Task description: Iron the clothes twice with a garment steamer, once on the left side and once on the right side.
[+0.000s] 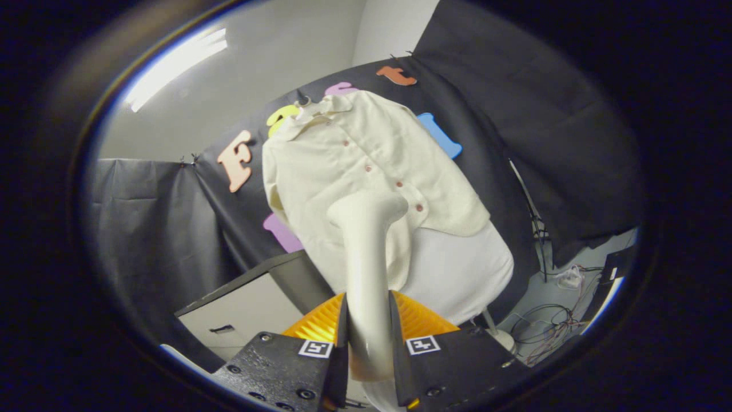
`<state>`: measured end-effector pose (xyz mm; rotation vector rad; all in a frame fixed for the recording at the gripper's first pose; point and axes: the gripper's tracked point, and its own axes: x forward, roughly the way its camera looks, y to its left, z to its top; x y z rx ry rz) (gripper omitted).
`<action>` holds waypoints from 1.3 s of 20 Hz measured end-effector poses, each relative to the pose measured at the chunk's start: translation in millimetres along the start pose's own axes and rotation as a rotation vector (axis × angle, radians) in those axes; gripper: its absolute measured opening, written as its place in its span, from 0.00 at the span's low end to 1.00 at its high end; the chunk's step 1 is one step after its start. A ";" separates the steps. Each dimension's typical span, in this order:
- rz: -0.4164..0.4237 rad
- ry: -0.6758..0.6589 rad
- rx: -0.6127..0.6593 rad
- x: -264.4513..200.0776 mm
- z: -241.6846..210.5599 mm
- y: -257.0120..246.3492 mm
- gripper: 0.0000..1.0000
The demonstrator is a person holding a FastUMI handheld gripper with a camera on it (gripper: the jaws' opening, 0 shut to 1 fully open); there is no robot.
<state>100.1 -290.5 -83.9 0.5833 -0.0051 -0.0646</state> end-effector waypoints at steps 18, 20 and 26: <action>0.284 -0.039 -0.274 -106.1 -12.9 343.9 0.32; 0.281 -0.029 -0.295 -109.3 -21.1 354.7 0.32; 0.295 -0.043 -0.339 -114.3 -25.7 369.1 0.32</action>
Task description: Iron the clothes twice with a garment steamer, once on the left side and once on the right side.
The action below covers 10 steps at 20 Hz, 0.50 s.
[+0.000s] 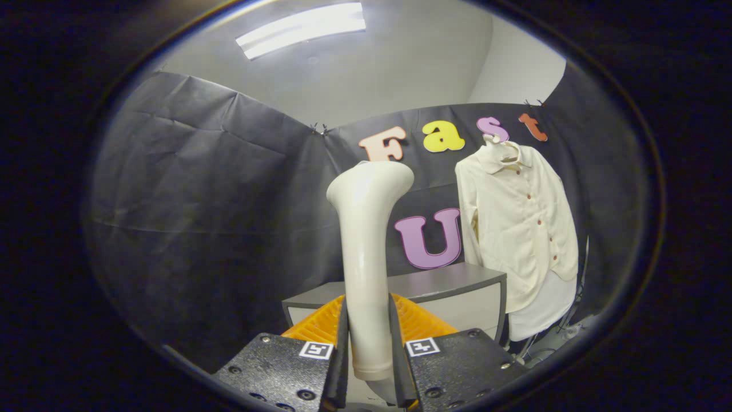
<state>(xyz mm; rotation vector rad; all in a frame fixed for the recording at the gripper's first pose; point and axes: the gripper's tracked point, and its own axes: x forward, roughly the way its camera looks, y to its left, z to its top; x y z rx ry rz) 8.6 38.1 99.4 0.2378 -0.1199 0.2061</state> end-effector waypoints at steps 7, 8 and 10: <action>0.006 0.038 0.000 -5.1 -11.5 6.4 0.32; 0.009 0.033 0.007 -5.9 -9.2 8.4 0.32; 0.014 0.042 0.029 -10.4 -9.1 10.4 0.32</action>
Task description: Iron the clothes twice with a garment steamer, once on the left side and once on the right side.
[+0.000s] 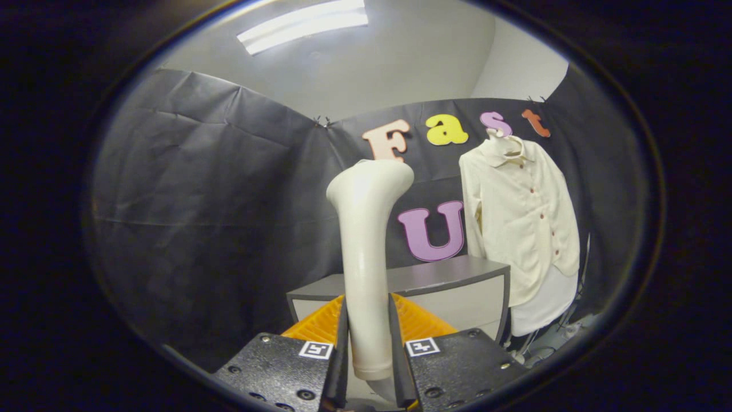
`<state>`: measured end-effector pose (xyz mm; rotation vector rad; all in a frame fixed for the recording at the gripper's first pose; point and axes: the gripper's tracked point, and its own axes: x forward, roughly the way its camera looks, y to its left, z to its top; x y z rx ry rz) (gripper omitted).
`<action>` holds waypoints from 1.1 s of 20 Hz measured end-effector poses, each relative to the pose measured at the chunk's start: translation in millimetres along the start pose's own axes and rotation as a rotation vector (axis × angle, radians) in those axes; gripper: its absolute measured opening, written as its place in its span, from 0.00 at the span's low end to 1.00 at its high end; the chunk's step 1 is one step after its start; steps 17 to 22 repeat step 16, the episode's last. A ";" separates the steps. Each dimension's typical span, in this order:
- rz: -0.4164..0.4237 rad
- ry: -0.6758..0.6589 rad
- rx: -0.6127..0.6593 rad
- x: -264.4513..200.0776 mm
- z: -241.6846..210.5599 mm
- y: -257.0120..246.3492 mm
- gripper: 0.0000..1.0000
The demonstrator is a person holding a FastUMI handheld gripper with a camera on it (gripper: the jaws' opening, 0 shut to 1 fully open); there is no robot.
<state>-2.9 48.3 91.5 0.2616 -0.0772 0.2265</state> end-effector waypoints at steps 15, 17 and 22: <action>-0.052 -0.014 -0.100 -45.4 18.2 13.9 0.32; -0.053 -0.006 -0.097 -45.6 15.6 11.4 0.32; -0.053 -0.006 -0.097 -45.6 15.6 11.4 0.32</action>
